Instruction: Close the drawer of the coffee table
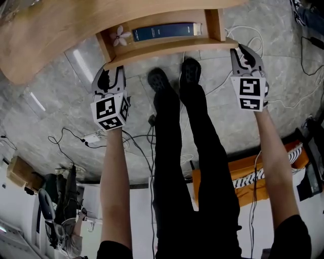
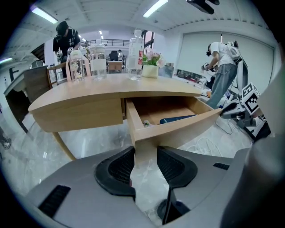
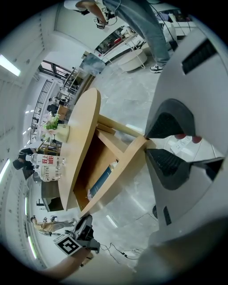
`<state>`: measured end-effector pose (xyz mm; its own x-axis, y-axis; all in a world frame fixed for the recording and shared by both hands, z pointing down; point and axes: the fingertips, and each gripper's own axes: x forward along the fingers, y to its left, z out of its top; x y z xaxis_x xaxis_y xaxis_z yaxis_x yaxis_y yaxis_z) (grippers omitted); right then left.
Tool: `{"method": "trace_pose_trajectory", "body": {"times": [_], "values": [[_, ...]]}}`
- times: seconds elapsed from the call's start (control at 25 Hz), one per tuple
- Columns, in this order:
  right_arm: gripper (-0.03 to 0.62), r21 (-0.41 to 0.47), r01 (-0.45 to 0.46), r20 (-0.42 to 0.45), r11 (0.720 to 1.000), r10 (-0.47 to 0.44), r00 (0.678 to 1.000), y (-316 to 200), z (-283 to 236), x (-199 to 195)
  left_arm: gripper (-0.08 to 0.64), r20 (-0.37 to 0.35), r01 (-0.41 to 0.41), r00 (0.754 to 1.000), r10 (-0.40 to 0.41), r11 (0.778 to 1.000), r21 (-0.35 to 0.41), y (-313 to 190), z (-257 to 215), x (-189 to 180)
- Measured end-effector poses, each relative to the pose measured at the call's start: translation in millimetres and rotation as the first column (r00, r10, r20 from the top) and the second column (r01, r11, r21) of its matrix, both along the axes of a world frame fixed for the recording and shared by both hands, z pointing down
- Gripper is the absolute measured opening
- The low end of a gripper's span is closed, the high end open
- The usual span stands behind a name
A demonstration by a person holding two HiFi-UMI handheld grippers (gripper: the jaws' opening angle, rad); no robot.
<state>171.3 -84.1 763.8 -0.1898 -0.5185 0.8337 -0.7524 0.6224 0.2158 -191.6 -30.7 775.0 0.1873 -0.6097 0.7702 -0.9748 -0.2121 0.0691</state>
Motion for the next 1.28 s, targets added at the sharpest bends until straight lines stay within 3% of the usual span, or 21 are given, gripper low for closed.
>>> {"method": "trace_pose_trajectory", "body": {"times": [0.4,1.28], "values": [[0.074,0.037,-0.022,0.018,0.999,0.021,1.000,-3,-2,1,0.167,0.002,0.027,1.000,-0.027,0.999,0.041,-3,-3,1],[0.069,0.070,-0.018,-0.030,0.997,0.020,0.999,-94,-4,-12,0.166,0.014,0.035,0.999,-0.036,0.997,0.070,-92,-2,-11]]}}
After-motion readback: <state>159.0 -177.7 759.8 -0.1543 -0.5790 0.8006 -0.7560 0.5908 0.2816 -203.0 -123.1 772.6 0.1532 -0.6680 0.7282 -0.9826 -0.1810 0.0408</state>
